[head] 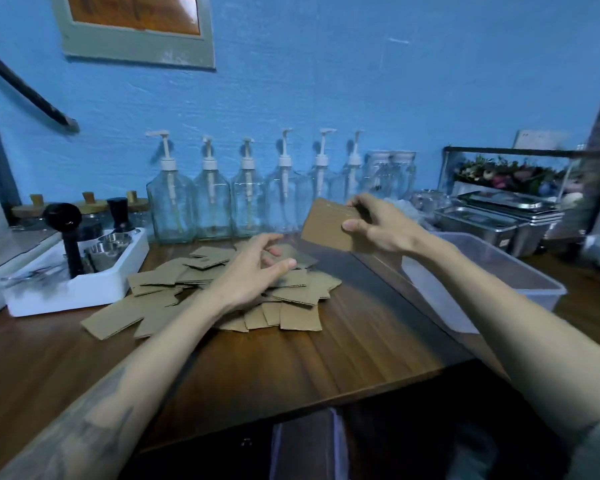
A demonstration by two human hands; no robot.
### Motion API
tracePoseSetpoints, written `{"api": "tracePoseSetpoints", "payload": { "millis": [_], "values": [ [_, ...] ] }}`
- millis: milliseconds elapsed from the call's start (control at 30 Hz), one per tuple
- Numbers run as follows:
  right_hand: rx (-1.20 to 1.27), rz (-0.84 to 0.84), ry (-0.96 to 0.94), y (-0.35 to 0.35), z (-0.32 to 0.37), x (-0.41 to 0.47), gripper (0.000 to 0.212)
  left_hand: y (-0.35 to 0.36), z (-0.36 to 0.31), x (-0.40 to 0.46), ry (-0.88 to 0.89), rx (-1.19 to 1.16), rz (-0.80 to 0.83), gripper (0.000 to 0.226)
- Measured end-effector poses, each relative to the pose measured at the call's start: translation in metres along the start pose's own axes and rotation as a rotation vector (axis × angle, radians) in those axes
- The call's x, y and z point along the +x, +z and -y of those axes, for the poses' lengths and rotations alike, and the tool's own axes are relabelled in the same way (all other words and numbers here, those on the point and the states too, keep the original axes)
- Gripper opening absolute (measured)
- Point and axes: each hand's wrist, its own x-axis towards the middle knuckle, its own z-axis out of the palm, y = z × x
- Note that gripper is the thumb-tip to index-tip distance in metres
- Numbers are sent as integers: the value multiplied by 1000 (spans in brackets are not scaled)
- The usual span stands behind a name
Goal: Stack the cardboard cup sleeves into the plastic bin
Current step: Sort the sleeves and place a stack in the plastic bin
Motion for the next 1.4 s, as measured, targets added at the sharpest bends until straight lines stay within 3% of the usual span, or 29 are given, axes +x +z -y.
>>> {"api": "tracePoseSetpoints", "payload": {
  "millis": [133,300,367,467,567,700,833,1100,1400],
  "values": [
    [-89,-84,88,-51,-38,-32,30,56,-32,28,36,-40,43,34],
    [-114,-154,178,-94,-80,-67,27,128,-71,63,-49,-184,46,10],
    [-122,-153,206,-103,-93,-76,26,153,-86,73,-110,-191,106,25],
    [-127,-159,250,-109,-105,-84,31,183,-109,79,-194,-214,190,69],
    [-134,-149,270,-109,-112,-87,33,198,-123,78,-255,-296,197,55],
    [-117,-121,266,-100,-114,-83,30,192,-127,75,-287,-407,95,30],
    [-138,-66,264,-83,-109,-70,30,163,-111,70,-262,-322,-47,6],
    [-208,104,188,-28,-87,-27,25,108,-75,47,-266,-248,-135,31],
    [-334,233,192,6,-83,11,31,97,-57,35,-249,-328,-193,32]
  ]
}}
